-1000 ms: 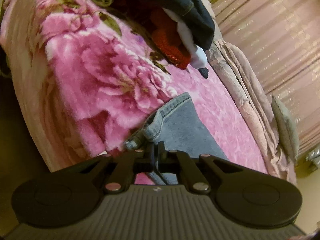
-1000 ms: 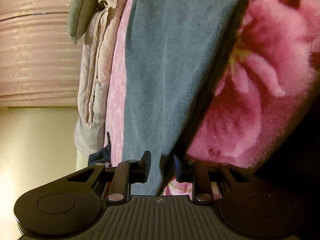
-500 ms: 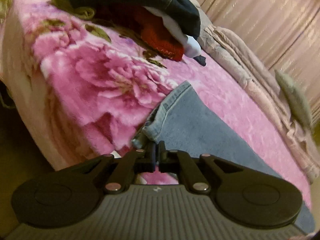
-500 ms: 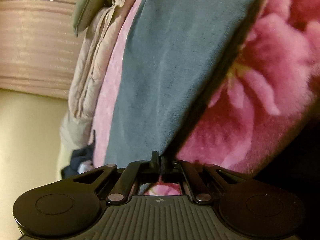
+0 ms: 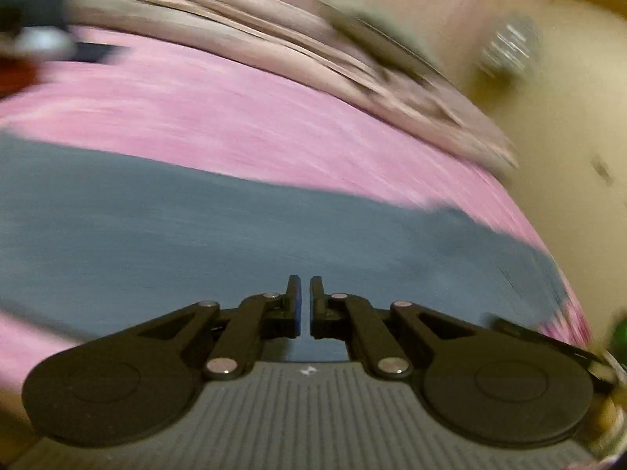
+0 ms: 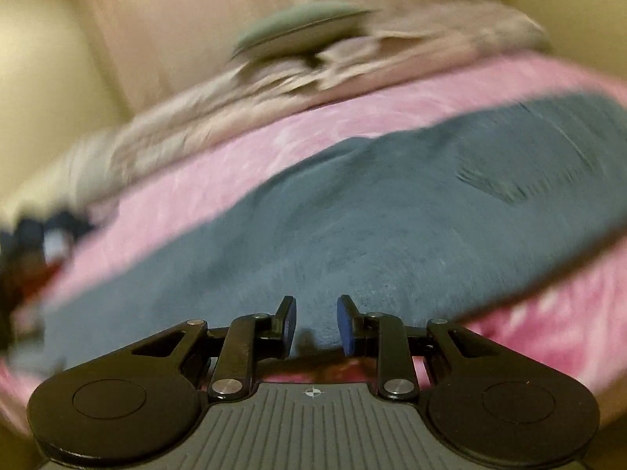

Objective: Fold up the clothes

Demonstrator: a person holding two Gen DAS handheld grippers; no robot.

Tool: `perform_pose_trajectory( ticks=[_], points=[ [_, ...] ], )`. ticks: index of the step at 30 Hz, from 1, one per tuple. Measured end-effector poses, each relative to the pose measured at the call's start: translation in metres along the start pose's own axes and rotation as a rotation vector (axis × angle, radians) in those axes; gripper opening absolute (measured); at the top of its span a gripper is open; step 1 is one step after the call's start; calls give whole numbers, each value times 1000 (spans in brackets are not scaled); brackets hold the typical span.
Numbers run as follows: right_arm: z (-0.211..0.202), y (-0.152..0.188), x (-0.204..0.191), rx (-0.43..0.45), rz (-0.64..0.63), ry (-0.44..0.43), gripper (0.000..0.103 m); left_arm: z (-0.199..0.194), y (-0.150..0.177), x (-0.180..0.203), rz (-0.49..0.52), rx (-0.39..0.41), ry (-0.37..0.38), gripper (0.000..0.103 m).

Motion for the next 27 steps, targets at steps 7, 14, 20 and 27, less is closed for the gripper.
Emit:
perform_pose_trajectory(
  ticks=[7, 14, 20, 27],
  points=[
    [-27, 3, 89, 9, 11, 184, 27, 55, 3, 60, 145, -99, 61, 1],
    [-28, -16, 152, -7, 149, 71, 26, 84, -16, 83, 255, -130, 43, 4],
    [-65, -77, 227, 167, 308, 156, 101, 107, -74, 98, 191, -132, 158, 7],
    [-14, -158, 321, 51, 358, 97, 85, 186, -114, 158, 174, -232, 323, 28]
  ],
)
Point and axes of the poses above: each gripper's, at about its wrist camera, not at the fingertips, and z roughly the way its jaws point, x to its right, y to its underside, the point moved 1 cm from there along z, roughly the way its jaws point, and after that the axes turned 2 degrees about x, right-handed, at the moved point
